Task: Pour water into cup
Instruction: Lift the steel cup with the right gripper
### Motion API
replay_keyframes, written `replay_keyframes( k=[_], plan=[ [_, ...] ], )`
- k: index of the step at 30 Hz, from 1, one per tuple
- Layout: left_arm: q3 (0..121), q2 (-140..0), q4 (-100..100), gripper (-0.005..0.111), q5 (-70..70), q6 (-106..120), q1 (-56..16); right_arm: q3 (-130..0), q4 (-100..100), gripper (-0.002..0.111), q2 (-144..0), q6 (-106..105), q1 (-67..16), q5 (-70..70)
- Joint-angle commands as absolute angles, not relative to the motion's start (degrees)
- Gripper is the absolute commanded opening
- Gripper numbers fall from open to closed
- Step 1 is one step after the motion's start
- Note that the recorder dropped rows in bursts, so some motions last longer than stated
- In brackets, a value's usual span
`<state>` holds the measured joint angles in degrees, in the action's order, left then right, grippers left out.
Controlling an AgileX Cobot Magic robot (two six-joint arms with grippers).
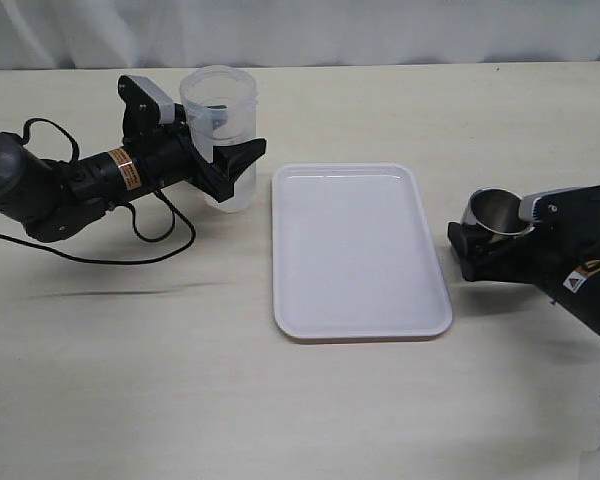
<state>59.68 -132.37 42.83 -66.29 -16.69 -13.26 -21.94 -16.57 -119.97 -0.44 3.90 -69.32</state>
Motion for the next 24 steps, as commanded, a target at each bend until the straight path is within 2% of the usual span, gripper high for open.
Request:
replay_keyframes(
  k=[1,17,19,22,24],
  plan=[
    [59.63,-132.46,42.92,0.0,-62.43,-16.7,-13.33,-22.68,-17.84,0.1,-120.09,-0.61,4.11,-69.96],
    [59.63,-132.46,42.92,0.0,-62.33,-16.71,-13.33,-22.68,-17.4,0.098,-120.09,-0.61,4.11,-69.96],
    [59.63,-132.46,42.92,0.0,-62.33,-16.71,-13.33,-22.68,-17.4,0.088,-120.09,-0.61,4.11,-69.96],
    [59.63,-132.46,42.92,0.0,-62.33,-16.71,-13.33,-22.68,-18.05,0.057,-120.09,-0.61,4.11,-69.96],
    [59.63,-132.46,42.92,0.0,-62.33,-16.71,-13.33,-22.68,-18.04,0.045,-120.09,-0.61,4.11,-69.96]
  ],
)
